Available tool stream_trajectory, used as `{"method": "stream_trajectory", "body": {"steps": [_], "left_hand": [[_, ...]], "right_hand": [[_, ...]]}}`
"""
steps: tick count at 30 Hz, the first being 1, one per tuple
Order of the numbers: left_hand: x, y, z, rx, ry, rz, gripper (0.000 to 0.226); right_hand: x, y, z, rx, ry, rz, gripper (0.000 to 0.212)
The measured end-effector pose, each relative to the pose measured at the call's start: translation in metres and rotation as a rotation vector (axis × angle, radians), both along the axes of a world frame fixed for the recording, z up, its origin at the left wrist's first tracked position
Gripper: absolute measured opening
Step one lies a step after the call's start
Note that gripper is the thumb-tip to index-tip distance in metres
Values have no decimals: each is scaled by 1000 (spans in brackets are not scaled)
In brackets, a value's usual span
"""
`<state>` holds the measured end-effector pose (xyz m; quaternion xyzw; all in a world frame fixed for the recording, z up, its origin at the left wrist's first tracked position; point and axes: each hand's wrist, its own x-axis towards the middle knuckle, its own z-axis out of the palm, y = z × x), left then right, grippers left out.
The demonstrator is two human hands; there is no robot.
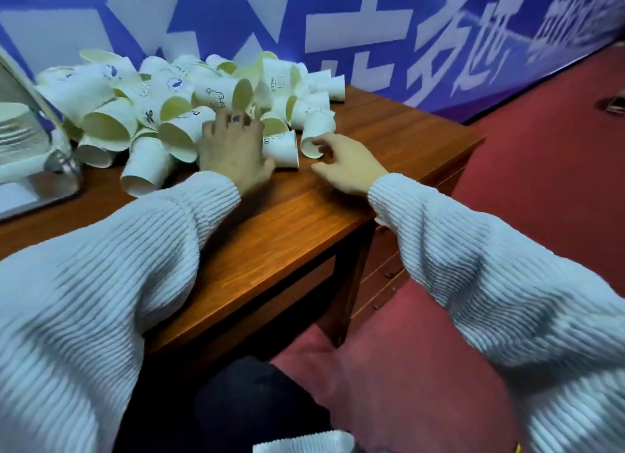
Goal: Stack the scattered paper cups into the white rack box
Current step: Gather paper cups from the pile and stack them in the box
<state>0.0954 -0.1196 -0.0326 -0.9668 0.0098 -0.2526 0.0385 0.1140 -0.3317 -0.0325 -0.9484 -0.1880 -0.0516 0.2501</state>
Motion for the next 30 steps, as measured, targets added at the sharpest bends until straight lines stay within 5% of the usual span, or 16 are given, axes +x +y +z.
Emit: {"method": "stream_trajectory", "body": {"steps": [5, 12, 15, 22, 30], "left_hand": [[1, 19, -9, 278, 54, 186, 65], [-3, 45, -7, 291, 127, 254, 55], [-11, 45, -2, 191, 101, 200, 59], [-34, 48, 24, -260, 2, 102, 83], [-63, 79, 55, -708, -222, 89, 77]], "right_hand": [[10, 23, -12, 132, 11, -21, 45], [19, 39, -18, 222, 34, -21, 5], [18, 40, -15, 330, 1, -37, 17], [2, 43, 9, 577, -163, -48, 9], [-13, 85, 37, 675, -287, 72, 11]]}}
